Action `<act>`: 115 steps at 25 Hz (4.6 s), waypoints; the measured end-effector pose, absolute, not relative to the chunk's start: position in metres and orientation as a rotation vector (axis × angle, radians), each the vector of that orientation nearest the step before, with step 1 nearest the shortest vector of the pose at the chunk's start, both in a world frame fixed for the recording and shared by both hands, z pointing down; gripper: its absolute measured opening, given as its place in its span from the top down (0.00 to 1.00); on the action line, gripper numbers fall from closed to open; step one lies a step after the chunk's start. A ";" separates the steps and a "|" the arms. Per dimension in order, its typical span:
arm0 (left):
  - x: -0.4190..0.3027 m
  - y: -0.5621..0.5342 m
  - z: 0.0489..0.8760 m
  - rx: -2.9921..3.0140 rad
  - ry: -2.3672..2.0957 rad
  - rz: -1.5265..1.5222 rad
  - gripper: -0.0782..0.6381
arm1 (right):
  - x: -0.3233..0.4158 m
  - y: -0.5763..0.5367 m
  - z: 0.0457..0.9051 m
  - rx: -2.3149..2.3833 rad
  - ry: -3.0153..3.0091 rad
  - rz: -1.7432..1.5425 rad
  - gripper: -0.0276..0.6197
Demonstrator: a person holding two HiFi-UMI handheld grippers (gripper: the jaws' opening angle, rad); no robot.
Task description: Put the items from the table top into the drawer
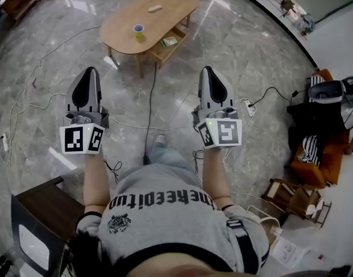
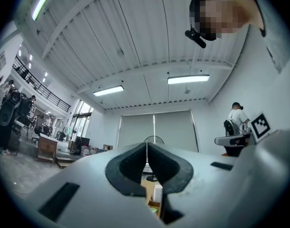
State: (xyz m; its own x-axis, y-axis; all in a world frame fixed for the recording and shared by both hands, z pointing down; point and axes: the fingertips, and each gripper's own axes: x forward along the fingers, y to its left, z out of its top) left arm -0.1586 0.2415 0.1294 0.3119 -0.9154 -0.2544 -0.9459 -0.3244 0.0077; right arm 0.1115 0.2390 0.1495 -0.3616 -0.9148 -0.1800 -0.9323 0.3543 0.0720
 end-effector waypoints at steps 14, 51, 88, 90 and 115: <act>-0.106 0.164 0.130 -2.387 1.774 0.307 0.87 | 0.166 0.153 0.165 -1.648 2.505 0.171 0.96; -0.197 -0.234 0.167 -2.656 1.460 0.206 0.87 | 0.045 -0.185 0.187 -1.861 2.390 0.098 0.96; -0.140 -0.333 0.700 -3.127 1.005 -0.814 0.54 | 0.034 -0.274 0.436 -2.041 2.473 -0.376 0.96; -0.136 -0.337 0.720 -3.125 0.995 -0.847 0.53 | 0.037 -0.272 0.448 -2.044 2.478 -0.401 0.96; -0.079 -0.353 0.745 -3.089 0.993 -0.784 0.57 | 0.078 -0.263 0.514 -1.993 2.524 -0.568 0.96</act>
State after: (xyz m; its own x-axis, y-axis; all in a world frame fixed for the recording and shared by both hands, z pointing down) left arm -0.0788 -0.3532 0.7455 0.7153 -0.4997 0.4884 -0.5912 -0.8054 0.0419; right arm 0.0780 -0.2630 0.5140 -0.2503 -0.9181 0.3072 -0.9612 0.1977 -0.1924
